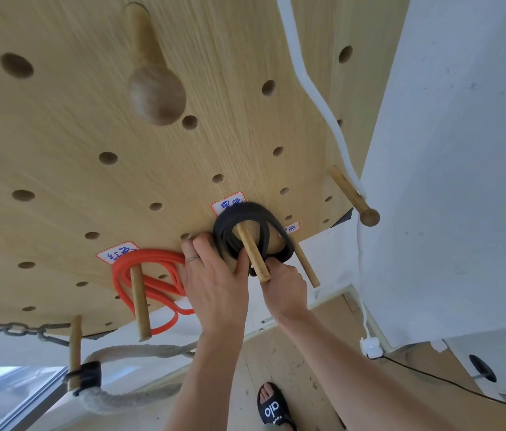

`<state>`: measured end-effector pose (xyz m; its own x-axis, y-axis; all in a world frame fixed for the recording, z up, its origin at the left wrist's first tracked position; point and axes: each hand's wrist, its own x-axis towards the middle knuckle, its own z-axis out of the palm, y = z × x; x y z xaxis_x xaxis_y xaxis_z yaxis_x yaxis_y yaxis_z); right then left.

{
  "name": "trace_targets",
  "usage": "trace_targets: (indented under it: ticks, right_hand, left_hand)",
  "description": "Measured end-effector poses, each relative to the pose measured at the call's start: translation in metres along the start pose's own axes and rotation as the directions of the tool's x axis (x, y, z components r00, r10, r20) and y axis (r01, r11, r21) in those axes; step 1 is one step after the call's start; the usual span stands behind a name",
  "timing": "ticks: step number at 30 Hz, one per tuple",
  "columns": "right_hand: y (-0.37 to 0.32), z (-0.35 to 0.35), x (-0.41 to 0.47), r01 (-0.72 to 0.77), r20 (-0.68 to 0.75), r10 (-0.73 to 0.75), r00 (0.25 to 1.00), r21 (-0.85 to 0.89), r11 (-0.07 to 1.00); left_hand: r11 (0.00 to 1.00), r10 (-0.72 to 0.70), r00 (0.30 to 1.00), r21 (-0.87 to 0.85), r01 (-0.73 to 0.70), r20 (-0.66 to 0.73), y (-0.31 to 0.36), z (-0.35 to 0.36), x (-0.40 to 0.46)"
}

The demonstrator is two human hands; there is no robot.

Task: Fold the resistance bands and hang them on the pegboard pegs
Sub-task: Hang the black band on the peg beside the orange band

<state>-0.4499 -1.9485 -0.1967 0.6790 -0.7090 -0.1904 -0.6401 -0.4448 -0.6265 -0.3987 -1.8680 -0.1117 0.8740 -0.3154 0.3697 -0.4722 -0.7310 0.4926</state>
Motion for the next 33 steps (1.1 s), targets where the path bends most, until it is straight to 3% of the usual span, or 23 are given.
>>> trace_targets:
  ticks: [4,10,17,21,27,33]
  right_hand:
    - [0.006,-0.001,-0.008,0.028,-0.044,-0.024,0.999,0.079,0.996]
    - [0.022,-0.012,-0.021,0.074,-0.224,-0.01,0.975,0.278,0.958]
    - [0.005,-0.041,-0.015,0.178,-0.343,0.013,0.939,0.518,0.837]
    - [-0.001,-0.048,-0.003,0.23,-0.363,-0.055,0.93,0.459,0.858]
    - [-0.005,-0.053,0.011,0.302,-0.377,-0.184,0.908,0.28,0.911]
    - [-0.008,-0.066,0.002,0.323,-0.363,-0.196,0.911,0.332,0.886]
  left_hand:
    - [0.999,0.03,0.999,-0.04,-0.031,-0.015,-0.002,-0.004,-0.006]
    - [0.994,0.108,0.994,-0.025,-0.108,0.008,-0.015,-0.012,-0.016]
    - [0.971,0.238,0.97,0.039,-0.236,-0.054,0.001,-0.013,-0.009]
    - [0.935,0.353,0.931,0.066,-0.348,-0.089,0.002,-0.011,-0.001]
    - [0.926,0.375,0.926,0.061,-0.373,-0.042,-0.004,-0.011,0.009]
    - [0.922,0.385,0.921,0.077,-0.38,-0.067,-0.004,-0.021,0.006]
